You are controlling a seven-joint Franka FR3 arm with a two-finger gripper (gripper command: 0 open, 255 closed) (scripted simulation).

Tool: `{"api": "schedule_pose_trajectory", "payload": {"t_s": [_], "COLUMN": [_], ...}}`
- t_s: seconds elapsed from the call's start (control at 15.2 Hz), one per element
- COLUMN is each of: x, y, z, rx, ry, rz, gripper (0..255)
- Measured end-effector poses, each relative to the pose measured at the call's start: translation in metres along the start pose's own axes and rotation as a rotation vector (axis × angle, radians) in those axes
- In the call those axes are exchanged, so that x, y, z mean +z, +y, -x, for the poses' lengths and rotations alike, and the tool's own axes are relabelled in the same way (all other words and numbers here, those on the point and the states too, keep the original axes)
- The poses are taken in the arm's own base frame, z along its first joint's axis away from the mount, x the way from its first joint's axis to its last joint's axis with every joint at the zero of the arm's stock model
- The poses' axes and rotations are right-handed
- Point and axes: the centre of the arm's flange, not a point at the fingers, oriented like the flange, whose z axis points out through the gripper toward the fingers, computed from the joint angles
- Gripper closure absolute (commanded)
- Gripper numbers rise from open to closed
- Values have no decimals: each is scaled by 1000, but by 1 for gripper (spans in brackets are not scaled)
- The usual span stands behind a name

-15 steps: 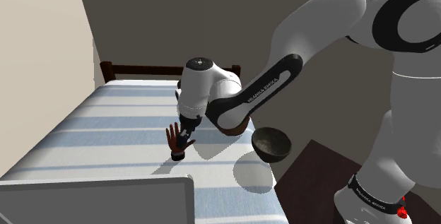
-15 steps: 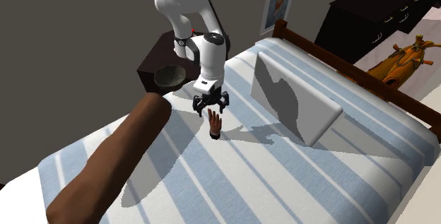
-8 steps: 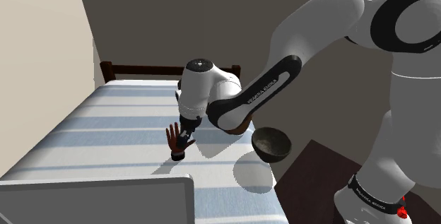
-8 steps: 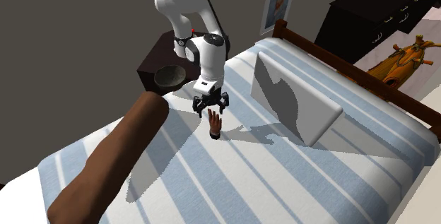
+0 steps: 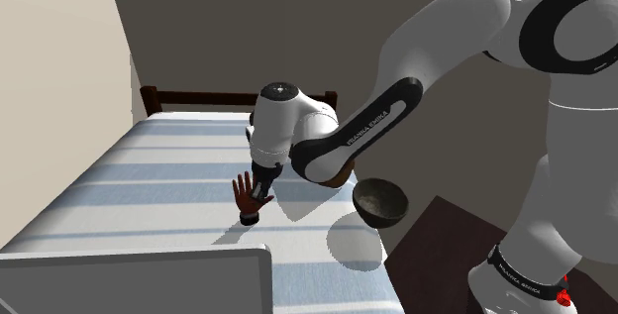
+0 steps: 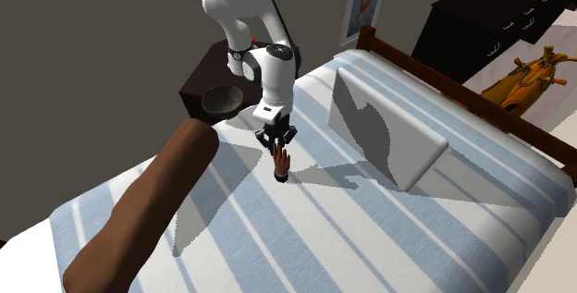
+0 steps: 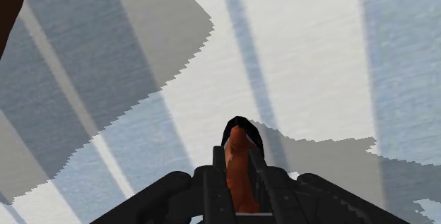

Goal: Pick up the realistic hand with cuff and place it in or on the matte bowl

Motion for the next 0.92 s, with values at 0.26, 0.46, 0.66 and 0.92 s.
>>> {"api": "schedule_pose_trajectory", "payload": {"t_s": [0.26,0.46,0.66,0.92], "x": [-6,-18,-34,-55], "y": [1,3,5,8], "z": [-1,-5,-8,-12], "rx": [0,0,0,0], "ry": [-1,0,0,0], "rz": [0,0,0,0], "gripper": [255,255,255,255]}}
